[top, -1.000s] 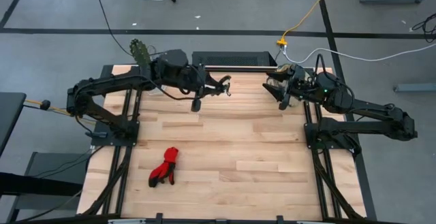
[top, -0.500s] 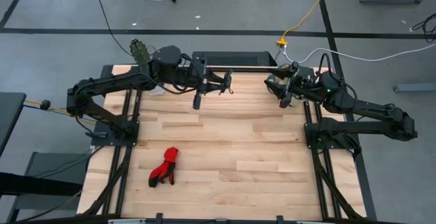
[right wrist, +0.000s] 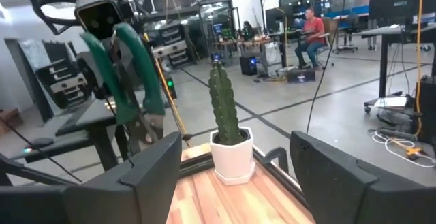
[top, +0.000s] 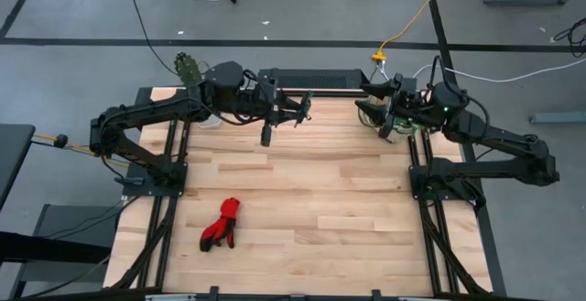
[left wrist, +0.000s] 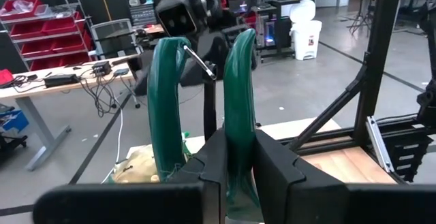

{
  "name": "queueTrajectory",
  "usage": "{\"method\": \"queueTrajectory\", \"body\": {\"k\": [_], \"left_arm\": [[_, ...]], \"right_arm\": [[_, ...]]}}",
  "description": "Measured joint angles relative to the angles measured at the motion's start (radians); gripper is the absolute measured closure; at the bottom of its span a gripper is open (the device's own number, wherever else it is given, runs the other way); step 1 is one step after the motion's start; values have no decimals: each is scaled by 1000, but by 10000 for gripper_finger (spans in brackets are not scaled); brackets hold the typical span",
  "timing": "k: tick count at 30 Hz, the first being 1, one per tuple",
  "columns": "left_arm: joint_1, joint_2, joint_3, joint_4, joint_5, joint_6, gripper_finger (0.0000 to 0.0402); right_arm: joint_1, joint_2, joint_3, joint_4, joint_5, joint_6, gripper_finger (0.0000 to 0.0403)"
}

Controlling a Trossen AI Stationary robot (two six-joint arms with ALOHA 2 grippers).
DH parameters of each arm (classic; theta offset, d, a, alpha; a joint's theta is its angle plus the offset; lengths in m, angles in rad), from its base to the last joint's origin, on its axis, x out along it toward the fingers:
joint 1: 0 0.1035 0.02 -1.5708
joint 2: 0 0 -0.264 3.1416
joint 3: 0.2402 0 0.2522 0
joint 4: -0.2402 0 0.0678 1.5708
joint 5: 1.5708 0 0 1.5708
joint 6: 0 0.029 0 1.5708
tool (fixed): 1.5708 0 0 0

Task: Pick & Place Garden tools in Gardening bag
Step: Put the green shear scissors into the white gardening bag

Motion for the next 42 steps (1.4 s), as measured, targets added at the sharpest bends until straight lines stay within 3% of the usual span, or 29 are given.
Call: {"method": "queueTrajectory", "body": {"k": [8,20,32,42], "left_arm": [[0,0,0,43,23,-31,349],[-3,0,0,66,157,-110,349],[-19,0,0,66,68,-109,349],[-19,0,0,65,42,-97,348]], "right_arm": [[0,111,178,-59,-36,-59,127],[1,235,223,40,-175,-121,127],[72,275,223,148,-208,-170,127],[131,343,223,237,-118,-170,127]]}}
